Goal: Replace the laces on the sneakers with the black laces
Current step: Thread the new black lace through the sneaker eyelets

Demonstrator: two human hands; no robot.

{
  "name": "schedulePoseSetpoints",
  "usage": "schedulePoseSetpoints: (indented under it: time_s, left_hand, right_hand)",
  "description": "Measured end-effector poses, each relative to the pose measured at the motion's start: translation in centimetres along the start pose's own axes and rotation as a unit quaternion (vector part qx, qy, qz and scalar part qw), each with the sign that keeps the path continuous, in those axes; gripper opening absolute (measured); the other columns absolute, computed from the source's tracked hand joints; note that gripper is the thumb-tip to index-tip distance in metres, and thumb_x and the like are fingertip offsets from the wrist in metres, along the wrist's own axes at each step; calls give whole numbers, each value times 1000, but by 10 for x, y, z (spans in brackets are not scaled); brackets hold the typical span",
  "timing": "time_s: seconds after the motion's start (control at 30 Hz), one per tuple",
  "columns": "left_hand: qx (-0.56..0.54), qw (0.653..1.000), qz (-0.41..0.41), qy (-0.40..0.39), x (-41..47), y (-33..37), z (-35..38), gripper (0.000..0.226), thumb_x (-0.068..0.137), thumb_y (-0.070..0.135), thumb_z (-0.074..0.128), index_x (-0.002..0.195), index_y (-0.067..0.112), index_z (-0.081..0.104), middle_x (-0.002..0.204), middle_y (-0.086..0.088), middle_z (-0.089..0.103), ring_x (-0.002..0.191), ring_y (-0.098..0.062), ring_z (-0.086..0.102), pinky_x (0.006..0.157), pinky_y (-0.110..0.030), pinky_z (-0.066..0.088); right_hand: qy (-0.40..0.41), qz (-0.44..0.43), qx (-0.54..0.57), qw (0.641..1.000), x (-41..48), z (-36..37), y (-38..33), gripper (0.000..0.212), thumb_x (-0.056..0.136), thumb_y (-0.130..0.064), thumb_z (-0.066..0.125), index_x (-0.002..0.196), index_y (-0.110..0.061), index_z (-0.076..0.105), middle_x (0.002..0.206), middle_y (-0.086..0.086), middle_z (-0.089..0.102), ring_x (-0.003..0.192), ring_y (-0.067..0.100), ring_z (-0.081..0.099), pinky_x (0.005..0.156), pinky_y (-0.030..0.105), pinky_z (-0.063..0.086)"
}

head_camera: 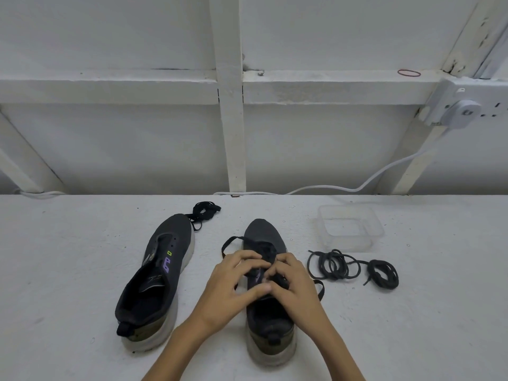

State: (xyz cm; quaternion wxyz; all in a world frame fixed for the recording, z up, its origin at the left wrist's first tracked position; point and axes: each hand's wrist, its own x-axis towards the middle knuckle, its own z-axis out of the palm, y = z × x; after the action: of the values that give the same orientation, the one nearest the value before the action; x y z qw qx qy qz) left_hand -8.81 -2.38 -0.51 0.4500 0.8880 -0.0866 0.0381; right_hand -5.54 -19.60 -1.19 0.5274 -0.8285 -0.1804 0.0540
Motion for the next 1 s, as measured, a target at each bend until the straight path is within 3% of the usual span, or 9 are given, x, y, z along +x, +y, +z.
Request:
schedulePoseSetpoints:
  time_s: [0.2,0.37,0.47,0.63,0.8,0.9,1.0]
  left_hand:
    - [105,994,35,17,2,-1,-5,26,85,54,54,109,45,61,124,30,48,123,1,42,98,-22,34]
    - [33,999,0,18,-3,-2,-2,22,86,40,47,105,41,57,121,26,49,112,-4,53,84,-31,52]
    - [60,998,17,32,-4,1,2,22,85,40,46,103,39,59,128,27,43,115,-1,51,82,-24,51]
    - [120,987,47,97,-1,6,6,19,86,49,55,95,37,66,131,27,44,121,0,44,83,-13,43]
    - [-22,989,-17,145,-2,5,17,17,87,43,63,89,30,74,113,21,57,112,-9,55,82,-10,43]
    - [-45,986,-24,160,-2,6,23,8,89,26,68,92,24,76,106,17,62,109,-10,57,83,-10,43]
    - [-44,985,7,169,-2,7,24,17,89,35,64,93,24,76,101,18,66,106,-10,59,85,-16,47]
  right_hand:
    - [-29,24,49,998,1,-5,-4,16,73,-42,61,74,-26,62,101,-13,58,101,14,58,88,42,48]
    - [-36,68,154,985,-1,-16,-3,11,82,-20,69,71,-19,66,103,-13,63,99,8,61,84,25,47]
    - [-38,75,175,981,-3,-20,-5,17,87,-9,70,73,-20,71,104,-13,64,101,6,61,81,15,45]
    - [-12,68,131,989,-2,-22,-10,10,83,-16,76,79,-25,77,101,-14,61,92,10,61,77,20,48]
    - [25,56,98,993,-2,-26,-13,26,70,-14,86,80,-36,76,85,-8,67,70,10,60,68,23,51]
    - [18,49,48,997,-1,-31,-17,27,69,-10,84,78,-34,75,84,-10,70,70,9,63,65,21,52]
    - [-36,40,-8,999,-2,-39,-23,34,69,-6,82,82,-35,73,90,-9,67,75,7,62,68,23,53]
